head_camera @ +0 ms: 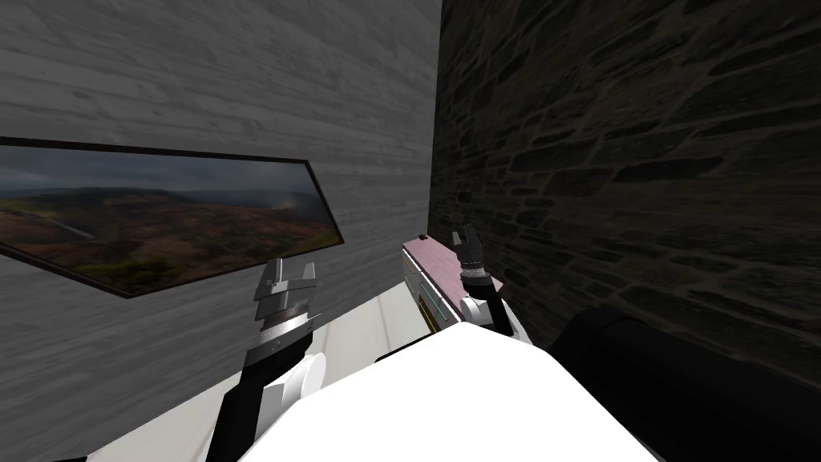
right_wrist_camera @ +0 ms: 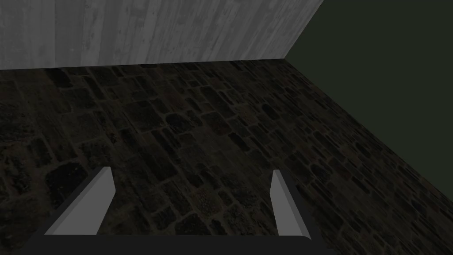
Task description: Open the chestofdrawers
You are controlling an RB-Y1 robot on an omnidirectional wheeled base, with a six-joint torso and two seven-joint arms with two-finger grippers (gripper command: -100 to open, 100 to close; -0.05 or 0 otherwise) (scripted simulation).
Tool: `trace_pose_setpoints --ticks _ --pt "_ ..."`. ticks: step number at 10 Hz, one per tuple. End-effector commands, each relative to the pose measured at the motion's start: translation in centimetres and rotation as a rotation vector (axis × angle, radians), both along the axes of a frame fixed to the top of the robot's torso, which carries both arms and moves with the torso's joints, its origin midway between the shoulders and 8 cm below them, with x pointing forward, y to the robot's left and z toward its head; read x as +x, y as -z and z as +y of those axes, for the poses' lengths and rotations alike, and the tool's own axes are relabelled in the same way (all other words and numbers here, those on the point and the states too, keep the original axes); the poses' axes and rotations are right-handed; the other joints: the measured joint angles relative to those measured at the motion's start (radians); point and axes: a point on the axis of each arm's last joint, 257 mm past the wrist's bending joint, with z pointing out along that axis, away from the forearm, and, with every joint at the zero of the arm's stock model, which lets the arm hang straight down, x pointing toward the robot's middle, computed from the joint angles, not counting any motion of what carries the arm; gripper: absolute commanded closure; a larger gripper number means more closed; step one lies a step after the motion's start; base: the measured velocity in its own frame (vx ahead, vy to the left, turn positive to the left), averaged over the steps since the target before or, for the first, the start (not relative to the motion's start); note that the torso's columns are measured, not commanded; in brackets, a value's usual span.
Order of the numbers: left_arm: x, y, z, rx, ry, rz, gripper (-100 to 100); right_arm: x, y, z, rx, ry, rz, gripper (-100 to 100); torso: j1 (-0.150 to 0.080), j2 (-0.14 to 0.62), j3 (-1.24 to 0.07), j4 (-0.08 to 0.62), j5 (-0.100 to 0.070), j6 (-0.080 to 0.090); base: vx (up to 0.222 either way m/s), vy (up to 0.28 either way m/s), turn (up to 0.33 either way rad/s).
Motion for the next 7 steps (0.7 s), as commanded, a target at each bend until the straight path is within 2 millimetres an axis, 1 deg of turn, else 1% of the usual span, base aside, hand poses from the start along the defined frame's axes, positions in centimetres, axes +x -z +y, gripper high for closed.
trace_pose_setpoints --ticks 1,3,7 --pt "0.0 0.0 0.0 0.0 0.0 0.0 0 0.0 0.0 0.0 0.0 0.0 0.0 0 0.0 0.04 -0.082 0.041 0.0 0.0 0.0 0.0 0.0" --pt "0.0 -0.01 0.0 0.0 0.0 0.0 0 0.0 -0.01 0.0 0.0 0.0 0.0 0 0.0 0.175 -0.351 0.176 0.0 0.0 0.0 0.0 0.0" --pt "-0.01 -0.02 0.0 0.0 0.0 0.0 0 -0.01 -0.01 0.0 0.0 0.0 0.0 0 0.0 0.47 -0.939 0.47 0.0 0.0 0.0 0.0 0.0"
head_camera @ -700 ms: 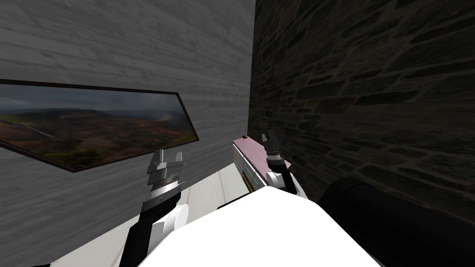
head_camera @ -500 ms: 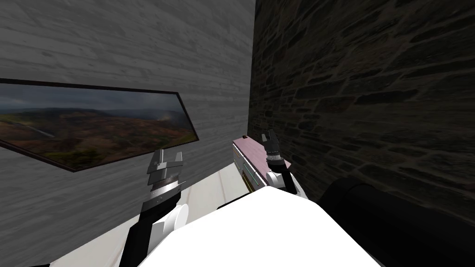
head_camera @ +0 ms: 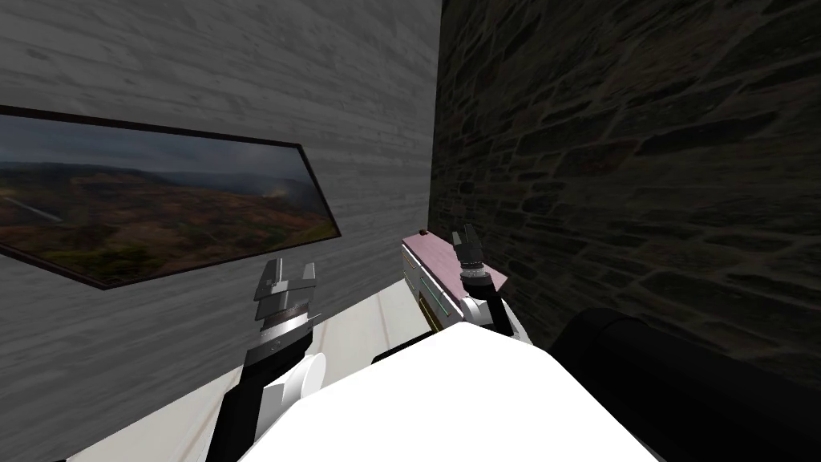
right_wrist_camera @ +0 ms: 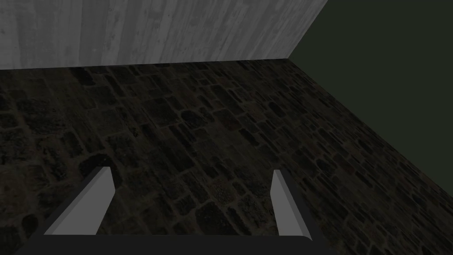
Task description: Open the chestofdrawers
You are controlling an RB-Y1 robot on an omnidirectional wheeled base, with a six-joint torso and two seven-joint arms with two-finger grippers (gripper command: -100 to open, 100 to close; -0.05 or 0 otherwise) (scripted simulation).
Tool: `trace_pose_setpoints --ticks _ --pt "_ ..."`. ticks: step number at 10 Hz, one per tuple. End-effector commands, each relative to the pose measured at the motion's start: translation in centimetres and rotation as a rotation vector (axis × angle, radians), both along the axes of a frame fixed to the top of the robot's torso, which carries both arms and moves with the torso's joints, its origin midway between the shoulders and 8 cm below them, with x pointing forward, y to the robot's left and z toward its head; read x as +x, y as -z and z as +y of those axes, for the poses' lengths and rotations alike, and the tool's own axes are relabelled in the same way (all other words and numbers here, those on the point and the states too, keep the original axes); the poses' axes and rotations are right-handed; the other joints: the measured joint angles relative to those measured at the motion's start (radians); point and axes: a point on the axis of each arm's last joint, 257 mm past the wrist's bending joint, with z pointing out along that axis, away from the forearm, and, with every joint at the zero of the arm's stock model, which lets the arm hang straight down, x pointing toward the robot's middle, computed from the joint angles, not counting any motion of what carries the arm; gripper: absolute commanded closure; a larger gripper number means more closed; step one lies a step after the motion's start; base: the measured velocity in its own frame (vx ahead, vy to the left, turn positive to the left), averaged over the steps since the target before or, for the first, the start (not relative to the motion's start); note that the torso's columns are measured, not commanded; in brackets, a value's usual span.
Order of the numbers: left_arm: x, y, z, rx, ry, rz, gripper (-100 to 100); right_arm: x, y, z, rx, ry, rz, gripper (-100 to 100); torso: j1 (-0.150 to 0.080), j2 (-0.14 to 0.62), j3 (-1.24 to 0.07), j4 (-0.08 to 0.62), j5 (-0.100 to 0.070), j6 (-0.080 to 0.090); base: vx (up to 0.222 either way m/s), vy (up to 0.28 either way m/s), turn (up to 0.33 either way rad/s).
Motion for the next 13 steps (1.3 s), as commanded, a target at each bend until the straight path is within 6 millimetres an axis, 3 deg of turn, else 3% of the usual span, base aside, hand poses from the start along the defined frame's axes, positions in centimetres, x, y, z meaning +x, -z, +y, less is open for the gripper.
trace_pose_setpoints --ticks 1,2,3,5,9,10,12,13 --pt "0.0 0.0 0.0 0.0 0.0 0.0 0 0.0 0.0 0.0 0.0 0.0 0.0 0 0.0 0.074 -0.148 0.074 0.0 0.0 0.0 0.0 0.0" --pt "0.0 0.0 0.0 0.0 0.0 0.0 0 0.0 0.0 0.0 0.0 0.0 0.0 0 0.0 0.148 -0.295 0.148 0.0 0.0 0.0 0.0 0.0" --pt "0.0 0.0 0.0 0.0 0.0 0.0 0 1.3 1.6 0.5 -0.062 0.005 0.065 -100 0.0 0.221 -0.443 0.221 0.0 0.0 0.07 0.037 -0.016" --pt "0.0 0.0 0.0 0.0 0.0 0.001 0 2.1 2.7 0.7 -0.095 0.013 0.106 -100 0.001 0.262 -0.533 0.263 0.001 0.0 0.072 0.041 -0.01" --pt "0.0 0.0 0.0 0.0 0.0 0.001 0 5.8 9.5 0.5 -0.261 0.077 0.327 -100 0.001 0.265 -0.538 0.267 0.0 0.0 0.143 0.085 -0.013" --pt "0.0 0.0 0.0 0.0 0.0 0.001 0 6.0 9.8 0.4 -0.264 0.082 0.341 -100 0.001 0.266 -0.538 0.268 0.0 0.0 0.124 0.1 -0.002" --pt "0.0 0.0 0.0 0.0 0.0 0.001 0 7.5 14.2 -0.3 -0.365 0.129 0.469 -100 -0.001 0.271 -0.535 0.269 0.0 0.0 0.125 0.095 -0.007" --pt "0.0 0.0 0.0 0.0 0.0 0.001 0 7.7 14.7 -0.5 -0.367 0.135 0.489 -100 0.0 0.269 -0.536 0.269 0.0 0.0 0.114 0.071 -0.006"
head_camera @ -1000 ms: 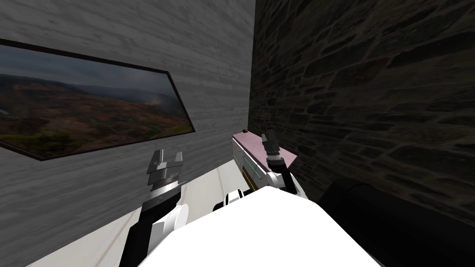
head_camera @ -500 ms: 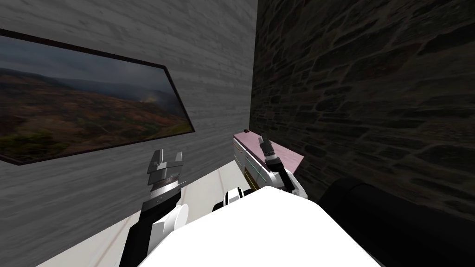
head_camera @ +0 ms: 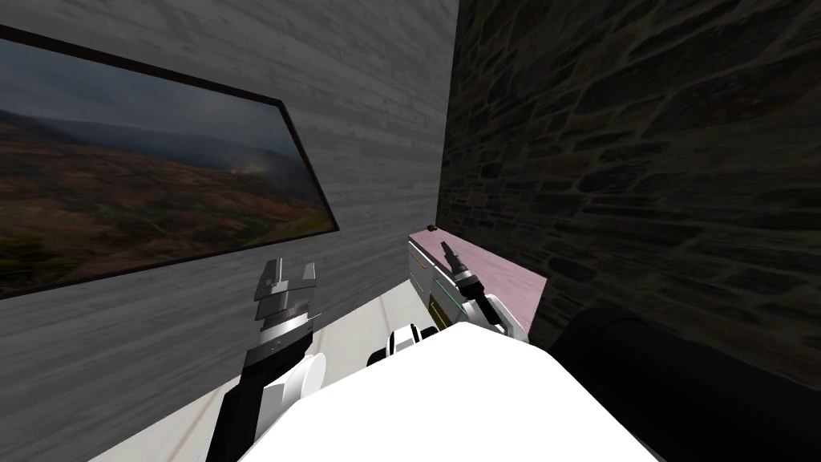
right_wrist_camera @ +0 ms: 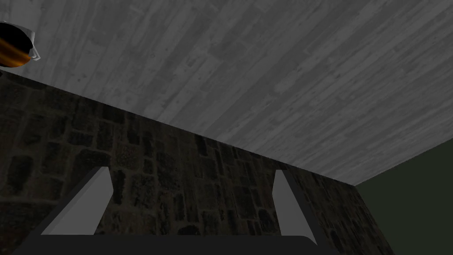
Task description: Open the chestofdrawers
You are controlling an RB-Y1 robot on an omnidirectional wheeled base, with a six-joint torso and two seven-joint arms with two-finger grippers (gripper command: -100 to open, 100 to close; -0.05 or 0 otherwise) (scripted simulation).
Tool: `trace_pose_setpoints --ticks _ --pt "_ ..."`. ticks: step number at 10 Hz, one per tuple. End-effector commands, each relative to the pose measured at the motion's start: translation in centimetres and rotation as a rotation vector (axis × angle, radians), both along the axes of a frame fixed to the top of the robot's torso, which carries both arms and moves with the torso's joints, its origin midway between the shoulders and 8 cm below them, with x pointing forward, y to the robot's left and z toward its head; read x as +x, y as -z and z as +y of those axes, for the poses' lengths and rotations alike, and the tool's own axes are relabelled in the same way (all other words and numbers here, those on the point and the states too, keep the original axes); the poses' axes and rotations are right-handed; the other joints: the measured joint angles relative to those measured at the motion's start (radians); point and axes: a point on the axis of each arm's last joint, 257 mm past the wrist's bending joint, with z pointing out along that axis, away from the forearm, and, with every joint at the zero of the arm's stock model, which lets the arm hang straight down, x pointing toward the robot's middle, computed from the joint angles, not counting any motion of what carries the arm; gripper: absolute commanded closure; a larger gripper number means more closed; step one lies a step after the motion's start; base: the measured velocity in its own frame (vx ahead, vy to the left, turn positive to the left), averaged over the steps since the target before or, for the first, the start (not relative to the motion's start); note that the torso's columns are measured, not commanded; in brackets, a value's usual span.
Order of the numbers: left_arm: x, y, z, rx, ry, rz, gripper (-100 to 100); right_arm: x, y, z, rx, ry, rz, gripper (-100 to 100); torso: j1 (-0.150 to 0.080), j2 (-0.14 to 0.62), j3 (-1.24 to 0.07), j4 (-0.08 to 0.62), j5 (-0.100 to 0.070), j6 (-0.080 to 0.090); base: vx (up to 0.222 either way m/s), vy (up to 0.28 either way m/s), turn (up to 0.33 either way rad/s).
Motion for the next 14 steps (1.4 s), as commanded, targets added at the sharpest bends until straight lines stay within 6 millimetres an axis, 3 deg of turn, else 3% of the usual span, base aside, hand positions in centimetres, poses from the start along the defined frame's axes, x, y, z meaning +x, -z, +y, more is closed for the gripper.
trace_pose_setpoints --ticks 1,2,3,4,5,6,7,8,9,11,12,13,14 --pt "0.0 0.0 0.0 0.0 0.0 0.0 0 1.4 4.1 -1.0 -0.095 0.049 0.12 -100 -0.001 0.0 0.0 0.0 0.0 0.0 0.13 0.075 0.002" --pt "0.0 0.0 0.0 0.0 0.0 0.0 0 1.5 4.4 -1.1 -0.093 0.055 0.133 -100 -0.001 -0.001 -0.001 0.0 0.0 0.0 0.105 0.056 -0.002" --pt "0.0 0.0 0.0 0.0 0.0 0.0 0 1.9 7.0 -1.9 -0.153 0.083 0.204 -100 -0.001 0.0 0.0 0.0 0.0 0.0 0.111 0.08 0.0" --pt "0.0 0.0 0.0 0.0 0.0 0.0 0 2.0 7.2 -2.0 -0.152 0.088 0.213 -100 0.001 0.0 0.0 0.0 0.0 0.0 0.096 0.064 -0.003" --pt "0.0 0.0 0.0 0.0 0.0 0.0 0 2.3 9.9 -3.0 -0.214 0.121 0.29 -100 0.0 0.0 0.0 0.0 0.0 0.0 0.105 0.08 0.007" --pt "0.0 0.0 0.0 0.0 0.0 0.0 0 2.3 10.1 -3.1 -0.214 0.122 0.294 -100 0.001 0.0 0.0 0.0 0.0 0.0 0.088 0.065 -0.001" --pt "0.0 0.0 0.0 0.0 0.0 0.0 0 2.4 12.7 -4.0 -0.279 0.15 0.364 -100 0.0 0.0 0.0 0.0 0.0 0.0 0.127 0.073 0.004" --pt "0.0 0.0 0.0 0.0 0.0 0.0 0 2.4 13.0 -4.3 -0.277 0.157 0.377 -100 0.0 -0.002 -0.001 -0.001 0.0 0.0 0.108 0.075 0.006" --pt "0.0 0.0 0.0 0.0 0.0 0.0 0 2.3 15.4 -5.2 -0.346 0.18 0.438 -100 0.0 -0.001 -0.001 0.0 0.0 0.0 0.102 0.091 0.01" --pt "0.0 0.0 0.0 0.0 0.0 0.0 0 2.3 16.0 -5.7 -0.343 0.193 0.461 -100 0.0 0.001 0.0 0.0 0.0 0.0 0.067 0.052 0.001" --pt "0.0 0.0 0.0 0.0 0.0 0.0 0 2.0 18.4 -6.8 -0.413 0.218 0.528 -100 -0.002 0.003 0.001 0.001 0.0 0.0 0.08 0.062 0.016" --pt "0.0 0.0 0.0 0.0 0.0 0.0 0 1.9 18.8 -7.2 -0.41 0.229 0.546 -100 0.0 0.0 0.0 0.0 0.0 0.0 0.087 0.058 0.004" --pt "0.0 0.0 0.0 0.0 0.0 0.0 0 1.5 21.0 -8.5 -0.475 0.257 0.611 -100 0.001 -0.001 -0.001 -0.001 0.0 0.0 0.118 0.103 0.02"
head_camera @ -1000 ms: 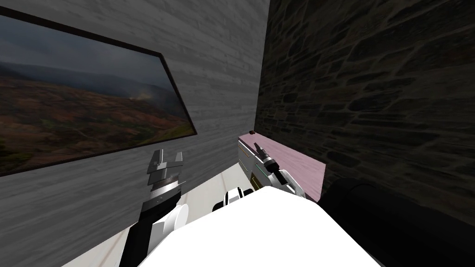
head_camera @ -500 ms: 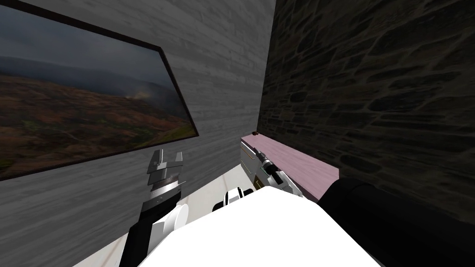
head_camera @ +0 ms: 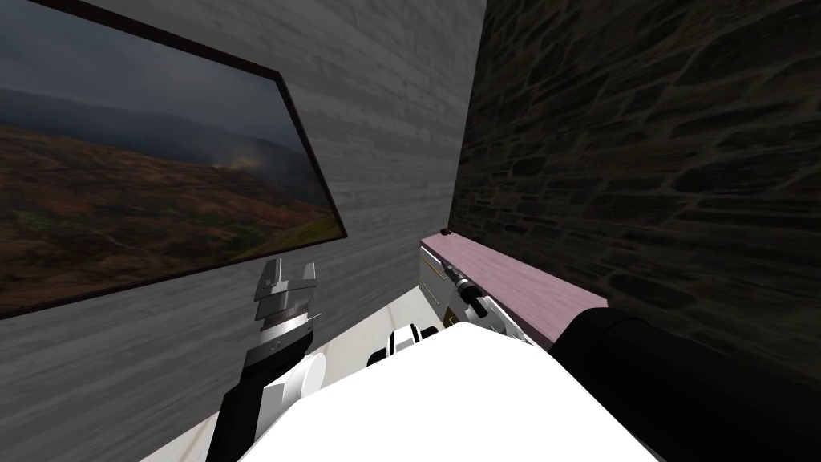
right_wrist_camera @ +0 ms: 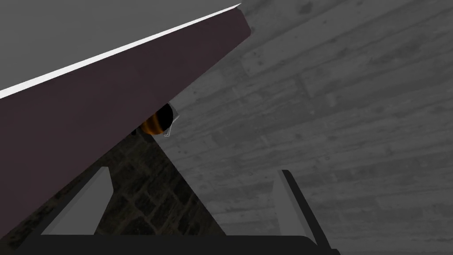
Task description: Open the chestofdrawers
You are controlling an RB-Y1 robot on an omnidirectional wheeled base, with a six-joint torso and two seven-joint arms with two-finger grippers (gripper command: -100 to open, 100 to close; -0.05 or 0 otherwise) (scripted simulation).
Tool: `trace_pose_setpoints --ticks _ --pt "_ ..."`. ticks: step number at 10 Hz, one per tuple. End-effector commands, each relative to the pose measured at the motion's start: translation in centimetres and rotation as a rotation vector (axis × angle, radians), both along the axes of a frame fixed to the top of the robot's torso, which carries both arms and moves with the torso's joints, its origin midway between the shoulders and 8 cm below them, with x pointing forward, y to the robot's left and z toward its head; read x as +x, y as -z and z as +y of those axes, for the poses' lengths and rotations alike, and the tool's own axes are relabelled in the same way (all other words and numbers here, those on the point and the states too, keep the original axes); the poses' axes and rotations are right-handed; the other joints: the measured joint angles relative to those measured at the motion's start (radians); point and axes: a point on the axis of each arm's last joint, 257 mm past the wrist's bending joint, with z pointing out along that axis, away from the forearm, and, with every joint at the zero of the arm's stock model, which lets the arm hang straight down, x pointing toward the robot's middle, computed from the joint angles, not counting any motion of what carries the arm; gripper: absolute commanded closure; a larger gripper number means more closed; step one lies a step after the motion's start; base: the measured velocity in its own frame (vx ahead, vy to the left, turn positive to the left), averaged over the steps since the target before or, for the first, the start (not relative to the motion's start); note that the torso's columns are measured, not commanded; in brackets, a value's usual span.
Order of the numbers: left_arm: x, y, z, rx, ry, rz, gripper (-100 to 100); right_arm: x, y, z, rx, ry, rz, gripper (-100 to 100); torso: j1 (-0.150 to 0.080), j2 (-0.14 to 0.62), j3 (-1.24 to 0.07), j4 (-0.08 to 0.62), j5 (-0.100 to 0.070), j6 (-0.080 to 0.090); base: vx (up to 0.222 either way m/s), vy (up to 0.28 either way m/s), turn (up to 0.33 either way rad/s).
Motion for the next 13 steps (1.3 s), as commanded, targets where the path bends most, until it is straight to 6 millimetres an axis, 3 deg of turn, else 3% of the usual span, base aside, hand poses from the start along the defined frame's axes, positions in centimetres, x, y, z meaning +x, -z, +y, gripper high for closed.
trace_pose_setpoints --ticks 1,4,6,7,13 --pt "0.0 0.0 0.0 0.0 0.0 0.0 0 -0.7 3.5 -1.7 -0.078 0.045 0.103 -100 0.003 -0.002 -0.001 0.0 0.001 0.0 0.101 0.087 0.004" --pt "0.0 0.0 0.0 0.0 0.0 0.0 0 -2.2 8.1 -4.7 -0.215 0.094 0.249 -100 -0.001 0.002 0.001 0.001 0.0 0.0 0.097 0.09 0.014" --pt "0.0 0.0 0.0 0.0 0.0 0.0 0 -2.5 8.6 -5.2 -0.215 0.114 0.271 -100 -0.009 -0.007 -0.002 -0.005 -0.007 -0.003 0.055 0.052 -0.004" --pt "0.0 0.0 0.0 0.0 0.0 0.0 0 -3.5 10.5 -6.8 -0.282 0.135 0.341 -100 -0.012 -0.008 -0.003 -0.005 -0.009 -0.003 0.076 0.051 0.034" --pt "0.0 0.0 0.0 0.0 0.0 0.0 0 -6.4 14.4 -10.6 -0.414 0.203 0.505 -100 -0.031 -0.027 -0.009 -0.016 -0.025 -0.007 0.065 0.075 0.013"
